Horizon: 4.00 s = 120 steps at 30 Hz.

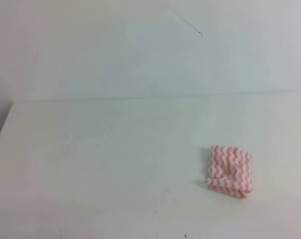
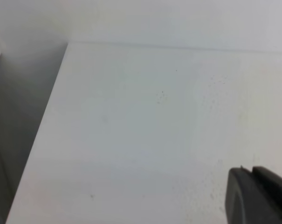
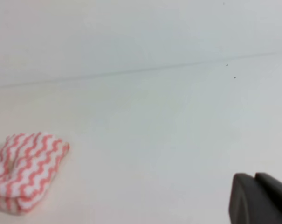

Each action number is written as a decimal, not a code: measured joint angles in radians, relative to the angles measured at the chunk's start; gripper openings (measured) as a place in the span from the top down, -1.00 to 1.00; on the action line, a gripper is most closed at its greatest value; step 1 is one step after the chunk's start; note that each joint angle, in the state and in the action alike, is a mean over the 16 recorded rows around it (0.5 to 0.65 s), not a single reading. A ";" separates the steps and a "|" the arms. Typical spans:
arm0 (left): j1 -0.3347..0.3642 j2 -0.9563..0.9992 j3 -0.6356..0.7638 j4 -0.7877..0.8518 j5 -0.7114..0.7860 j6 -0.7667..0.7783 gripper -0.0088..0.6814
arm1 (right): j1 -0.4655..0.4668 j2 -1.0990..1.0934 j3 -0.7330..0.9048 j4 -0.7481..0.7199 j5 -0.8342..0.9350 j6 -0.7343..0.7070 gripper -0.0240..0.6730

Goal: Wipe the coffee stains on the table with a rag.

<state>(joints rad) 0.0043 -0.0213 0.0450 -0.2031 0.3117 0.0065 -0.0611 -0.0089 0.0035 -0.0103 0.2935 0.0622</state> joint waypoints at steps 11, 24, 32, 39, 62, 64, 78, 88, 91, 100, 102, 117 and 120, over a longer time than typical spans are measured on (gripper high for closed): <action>0.000 0.007 0.000 0.000 -0.001 0.000 0.97 | -0.026 0.000 0.002 -0.025 -0.002 0.000 0.94; 0.000 0.003 0.000 0.000 -0.001 0.000 0.97 | -0.026 0.000 0.002 -0.031 -0.001 -0.001 0.94; 0.000 0.002 0.000 0.000 -0.001 0.000 0.97 | -0.026 0.000 0.002 -0.031 0.000 -0.002 0.94; 0.000 0.008 0.000 0.000 -0.001 0.000 0.97 | -0.026 0.000 0.002 -0.031 0.001 -0.002 0.94; 0.000 0.015 0.000 0.000 -0.001 0.000 0.97 | -0.026 0.000 0.002 -0.031 0.003 -0.003 0.94; 0.000 0.015 0.000 0.000 -0.001 0.000 0.97 | -0.026 0.000 0.002 -0.031 0.003 -0.003 0.94; -0.001 0.021 0.000 0.000 -0.001 0.000 0.97 | -0.026 0.001 0.002 -0.031 0.003 -0.003 0.94; -0.001 0.021 0.000 0.000 -0.001 0.000 0.97 | -0.026 0.002 0.002 -0.031 0.003 -0.001 0.94; -0.001 0.021 0.000 0.000 -0.001 0.000 0.97 | -0.026 0.002 0.002 -0.031 0.003 -0.001 0.94; -0.001 0.021 0.000 0.000 -0.001 0.000 0.97 | -0.023 0.002 0.002 -0.031 0.004 0.000 0.94; -0.001 0.021 0.000 0.000 -0.001 0.000 0.97 | -0.019 0.002 0.002 -0.031 0.005 0.000 0.94; -0.001 0.020 0.000 0.000 -0.001 0.000 0.97 | 0.013 0.002 0.002 -0.031 0.005 0.000 0.94; -0.001 0.020 0.000 0.000 -0.001 0.000 0.97 | 0.014 0.002 0.002 -0.031 0.005 0.000 0.94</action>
<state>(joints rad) 0.0037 -0.0016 0.0450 -0.2031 0.3107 0.0065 -0.0474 -0.0073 0.0056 -0.0410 0.2984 0.0624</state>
